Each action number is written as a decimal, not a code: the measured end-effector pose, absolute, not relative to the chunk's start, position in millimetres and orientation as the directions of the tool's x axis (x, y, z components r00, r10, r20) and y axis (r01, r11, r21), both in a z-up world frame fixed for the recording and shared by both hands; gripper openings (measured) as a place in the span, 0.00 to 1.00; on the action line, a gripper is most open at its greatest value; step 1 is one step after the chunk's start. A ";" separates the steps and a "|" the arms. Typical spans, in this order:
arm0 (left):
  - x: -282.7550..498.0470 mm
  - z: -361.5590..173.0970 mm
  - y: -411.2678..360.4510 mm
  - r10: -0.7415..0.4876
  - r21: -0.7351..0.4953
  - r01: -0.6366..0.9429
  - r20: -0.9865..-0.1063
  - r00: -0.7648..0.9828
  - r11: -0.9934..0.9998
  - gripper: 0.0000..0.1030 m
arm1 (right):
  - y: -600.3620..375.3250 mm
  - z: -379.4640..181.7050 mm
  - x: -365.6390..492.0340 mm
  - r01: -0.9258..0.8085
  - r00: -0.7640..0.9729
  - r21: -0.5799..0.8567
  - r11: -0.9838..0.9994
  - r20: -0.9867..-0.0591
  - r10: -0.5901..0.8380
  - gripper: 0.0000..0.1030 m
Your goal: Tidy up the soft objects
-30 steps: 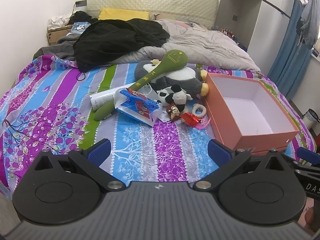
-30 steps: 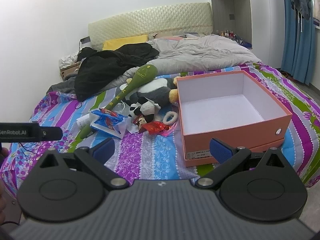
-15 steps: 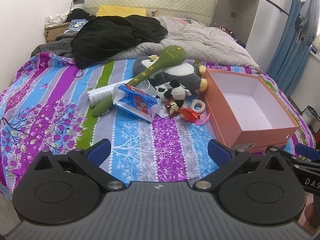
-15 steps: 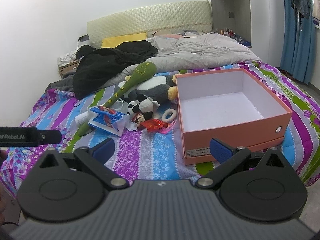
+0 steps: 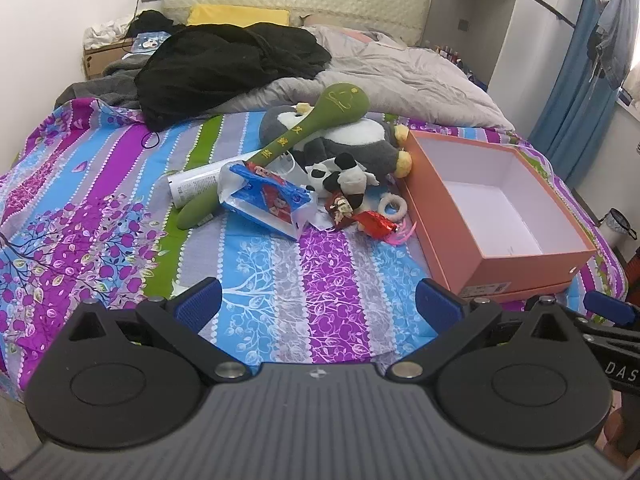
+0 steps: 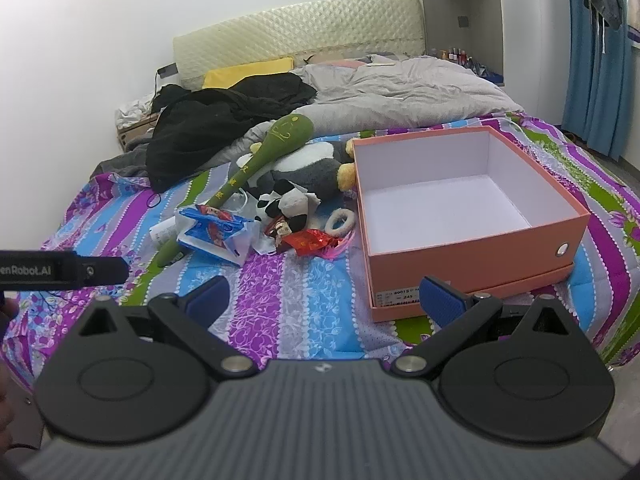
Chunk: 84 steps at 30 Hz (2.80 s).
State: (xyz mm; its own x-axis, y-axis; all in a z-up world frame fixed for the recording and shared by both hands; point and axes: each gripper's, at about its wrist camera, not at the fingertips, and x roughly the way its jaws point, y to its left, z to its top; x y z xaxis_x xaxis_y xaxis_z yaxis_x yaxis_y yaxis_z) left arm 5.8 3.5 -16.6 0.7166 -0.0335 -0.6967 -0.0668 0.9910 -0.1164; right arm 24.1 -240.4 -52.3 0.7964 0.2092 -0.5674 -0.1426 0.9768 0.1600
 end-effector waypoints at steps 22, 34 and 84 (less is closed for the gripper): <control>26.5 -31.1 9.1 -0.014 -0.094 -0.076 -0.709 0.705 0.993 1.00 | -236.2 -66.6 37.5 -0.137 0.774 0.171 0.976 -0.597 0.213 1.00; 69.2 -67.3 32.7 -0.001 -0.109 -0.114 -0.726 0.687 0.987 1.00 | -208.0 -91.7 73.6 -0.230 0.726 0.205 0.951 -0.615 0.308 0.94; 250.6 -203.3 66.2 -0.197 -0.337 -0.054 -0.666 0.720 0.940 0.08 | -115.3 -212.1 252.4 -0.418 0.712 -0.195 0.887 -0.677 0.187 0.24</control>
